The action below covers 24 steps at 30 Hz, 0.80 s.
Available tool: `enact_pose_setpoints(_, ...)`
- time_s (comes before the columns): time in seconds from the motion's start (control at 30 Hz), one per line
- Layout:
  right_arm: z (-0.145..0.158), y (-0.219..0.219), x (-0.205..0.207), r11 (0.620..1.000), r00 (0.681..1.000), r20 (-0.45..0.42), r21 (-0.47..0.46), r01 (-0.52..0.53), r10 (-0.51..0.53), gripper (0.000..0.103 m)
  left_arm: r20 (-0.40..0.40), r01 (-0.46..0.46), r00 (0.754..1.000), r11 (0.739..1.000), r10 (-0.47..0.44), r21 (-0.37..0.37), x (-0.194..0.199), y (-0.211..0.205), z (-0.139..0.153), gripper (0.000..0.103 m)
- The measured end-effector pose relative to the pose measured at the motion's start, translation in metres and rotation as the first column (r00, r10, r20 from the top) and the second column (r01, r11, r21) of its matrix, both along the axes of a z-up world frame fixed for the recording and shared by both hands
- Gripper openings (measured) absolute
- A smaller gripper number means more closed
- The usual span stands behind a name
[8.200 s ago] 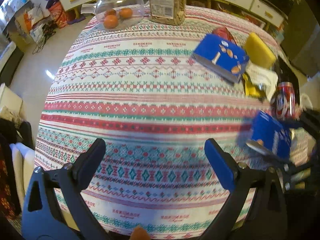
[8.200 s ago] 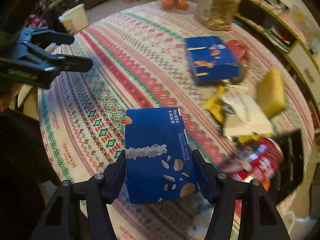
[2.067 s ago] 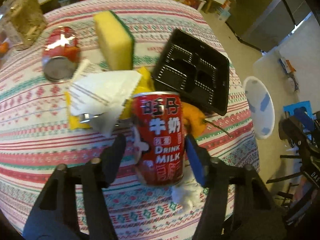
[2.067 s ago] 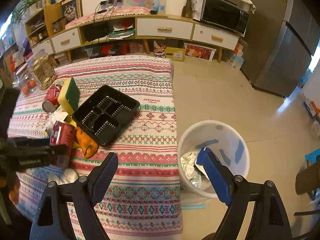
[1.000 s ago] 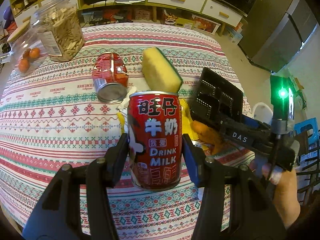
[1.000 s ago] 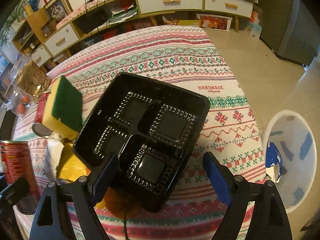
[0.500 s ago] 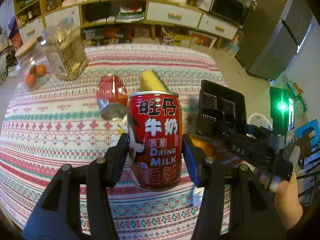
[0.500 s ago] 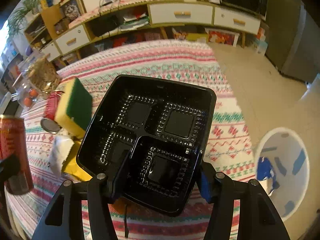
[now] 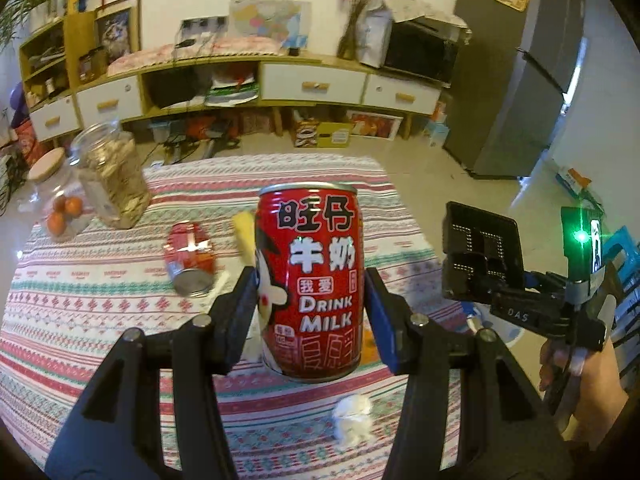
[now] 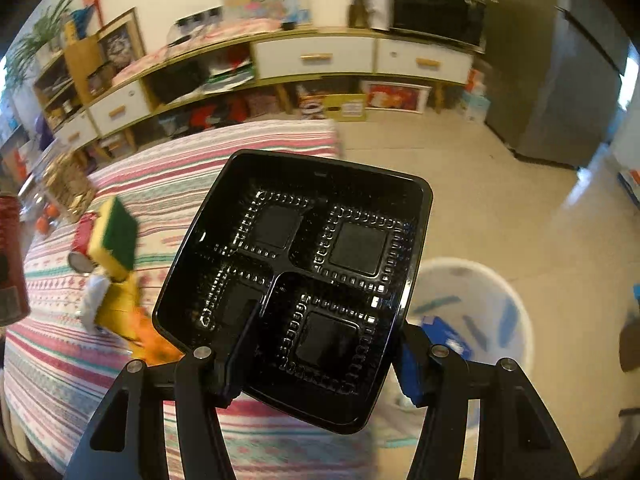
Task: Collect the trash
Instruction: 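Carry the tray and can over the white bin and open both tools to drop them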
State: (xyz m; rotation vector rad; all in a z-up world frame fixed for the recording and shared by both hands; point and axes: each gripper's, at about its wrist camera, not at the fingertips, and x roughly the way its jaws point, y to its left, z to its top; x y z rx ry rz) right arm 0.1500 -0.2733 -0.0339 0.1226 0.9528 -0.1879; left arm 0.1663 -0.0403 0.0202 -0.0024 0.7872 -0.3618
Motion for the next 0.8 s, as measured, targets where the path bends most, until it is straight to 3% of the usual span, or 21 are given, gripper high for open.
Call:
enact_pose_setpoints(0.27,-0.008,-0.060,-0.026,0.995,0.994,-0.041,-0.015,0.099,-0.100,0.061,0.040,0.078,0.996,0.997,-0.077,-0.010,-0.009,-0.049,-0.006,0.054)
enact_pose_setpoints(0.57,-0.036,-0.106,-0.041,0.984,0.975,-0.129,-0.028,0.178,-0.180,0.061,-0.036,0.163,0.986,0.986,-0.165,-0.044,-0.018,-0.113,-0.028,0.054)
enact_pose_setpoints(0.73,-0.046,-0.117,-0.047,0.980,0.970,-0.149,0.016,0.198,-0.194,0.062,-0.082,0.193,0.977,0.979,-0.198,-0.068,-0.016,-0.145,-0.036,0.054)
enact_pose_setpoints(0.77,-0.047,-0.118,-0.048,0.979,0.970,-0.155,0.048,0.197,-0.187,0.063,-0.084,0.208,0.973,0.976,-0.213,-0.069,-0.016,-0.154,-0.037,0.054)
enact_pose_setpoints(0.8,-0.047,-0.116,-0.050,0.979,0.970,-0.162,0.065,0.194,-0.182,0.071,-0.080,0.214,0.972,0.975,-0.219,-0.065,-0.018,-0.160,-0.037,0.054)
